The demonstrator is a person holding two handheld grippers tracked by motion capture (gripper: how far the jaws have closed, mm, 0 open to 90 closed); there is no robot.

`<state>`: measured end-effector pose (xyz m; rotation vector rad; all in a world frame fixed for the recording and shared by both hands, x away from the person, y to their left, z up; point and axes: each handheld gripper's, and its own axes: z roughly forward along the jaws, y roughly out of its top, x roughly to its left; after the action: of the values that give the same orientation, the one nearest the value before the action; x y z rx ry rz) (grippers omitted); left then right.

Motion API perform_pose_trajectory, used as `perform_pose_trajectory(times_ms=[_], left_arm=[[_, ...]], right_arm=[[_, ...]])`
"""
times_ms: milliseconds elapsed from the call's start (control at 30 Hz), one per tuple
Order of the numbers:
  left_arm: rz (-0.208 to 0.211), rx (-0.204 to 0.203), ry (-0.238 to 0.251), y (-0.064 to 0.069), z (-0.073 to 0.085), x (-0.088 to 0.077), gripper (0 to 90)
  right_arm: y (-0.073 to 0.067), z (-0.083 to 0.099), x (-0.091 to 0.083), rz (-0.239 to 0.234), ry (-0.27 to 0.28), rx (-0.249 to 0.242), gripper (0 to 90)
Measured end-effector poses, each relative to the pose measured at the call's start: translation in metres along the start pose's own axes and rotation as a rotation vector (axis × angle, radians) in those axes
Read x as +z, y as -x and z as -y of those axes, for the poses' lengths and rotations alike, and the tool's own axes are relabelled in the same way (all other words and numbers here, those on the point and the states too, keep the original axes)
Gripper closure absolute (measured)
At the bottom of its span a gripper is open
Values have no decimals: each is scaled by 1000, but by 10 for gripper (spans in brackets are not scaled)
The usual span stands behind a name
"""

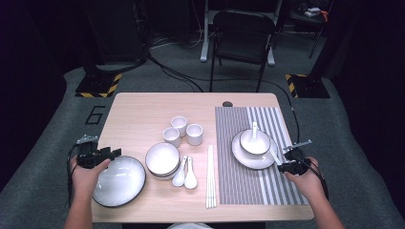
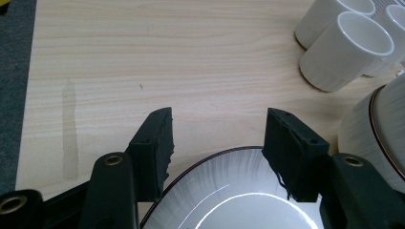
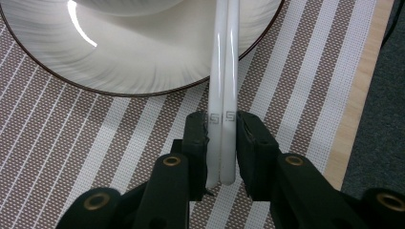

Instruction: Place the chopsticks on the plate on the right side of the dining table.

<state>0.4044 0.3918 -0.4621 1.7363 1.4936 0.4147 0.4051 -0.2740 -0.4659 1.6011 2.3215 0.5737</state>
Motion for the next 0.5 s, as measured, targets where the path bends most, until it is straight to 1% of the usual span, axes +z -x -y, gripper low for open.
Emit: perform_pose_trajectory(times_ms=[67, 133, 167, 300, 333, 500], left_arm=[[-1, -1, 1, 0, 0, 0, 437], [-1, 0, 2, 0, 0, 0, 437], [-1, -1, 2, 0, 0, 0, 437], [-1, -2, -1, -1, 0, 0, 437], [0, -2, -1, -1, 0, 0, 437], [0, -9, 0, 0, 0, 0, 436]], right_arm=[[1, 0, 0, -5, -2, 4, 751], [3, -1, 0, -2, -3, -9, 752], [3, -1, 0, -2, -5, -6, 753], [7, -3, 1, -5, -5, -33, 755], [8, -3, 1, -7, -5, -31, 756], [14, -6, 2, -8, -11, -49, 760]])
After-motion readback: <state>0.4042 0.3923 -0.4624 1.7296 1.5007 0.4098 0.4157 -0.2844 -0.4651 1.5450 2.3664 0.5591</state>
